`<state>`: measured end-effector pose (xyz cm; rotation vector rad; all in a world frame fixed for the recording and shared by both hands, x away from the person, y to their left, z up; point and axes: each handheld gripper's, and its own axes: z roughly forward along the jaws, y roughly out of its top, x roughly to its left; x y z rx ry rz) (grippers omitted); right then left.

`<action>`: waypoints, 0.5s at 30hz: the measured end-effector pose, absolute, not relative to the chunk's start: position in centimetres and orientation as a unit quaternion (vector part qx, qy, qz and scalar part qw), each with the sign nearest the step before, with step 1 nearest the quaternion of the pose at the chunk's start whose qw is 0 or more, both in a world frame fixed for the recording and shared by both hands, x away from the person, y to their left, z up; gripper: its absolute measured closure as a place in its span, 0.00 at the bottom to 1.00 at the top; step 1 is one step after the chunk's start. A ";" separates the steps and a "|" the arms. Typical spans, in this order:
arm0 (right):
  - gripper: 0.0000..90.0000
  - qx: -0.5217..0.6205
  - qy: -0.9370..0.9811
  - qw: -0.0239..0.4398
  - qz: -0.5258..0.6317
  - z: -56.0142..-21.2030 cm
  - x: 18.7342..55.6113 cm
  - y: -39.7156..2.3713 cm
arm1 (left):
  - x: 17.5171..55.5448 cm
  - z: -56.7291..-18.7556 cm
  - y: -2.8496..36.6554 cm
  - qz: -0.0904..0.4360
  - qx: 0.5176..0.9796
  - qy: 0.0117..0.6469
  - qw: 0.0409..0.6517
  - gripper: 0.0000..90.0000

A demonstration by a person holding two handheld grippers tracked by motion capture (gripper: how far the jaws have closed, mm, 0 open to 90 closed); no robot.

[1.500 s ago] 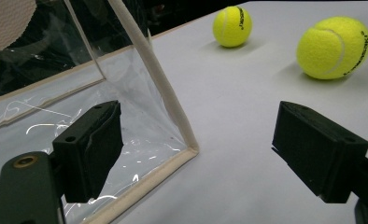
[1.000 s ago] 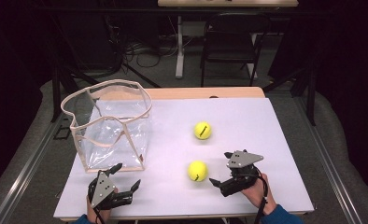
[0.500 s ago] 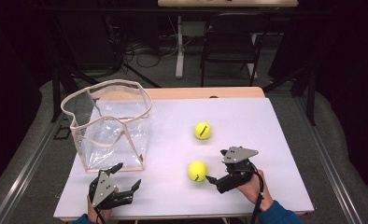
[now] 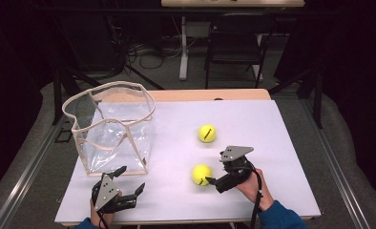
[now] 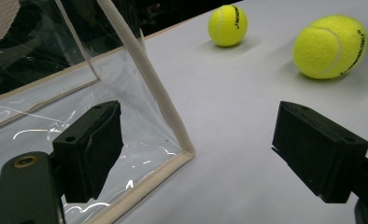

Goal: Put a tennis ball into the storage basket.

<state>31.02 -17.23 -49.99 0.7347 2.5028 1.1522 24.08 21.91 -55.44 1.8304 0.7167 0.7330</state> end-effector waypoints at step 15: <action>0.00 0.241 0.888 0.121 0.373 -50.0 31.9 -14.4 | 24.1 -55.5 21.9 0.300 0.759 0.295 0.497 0.18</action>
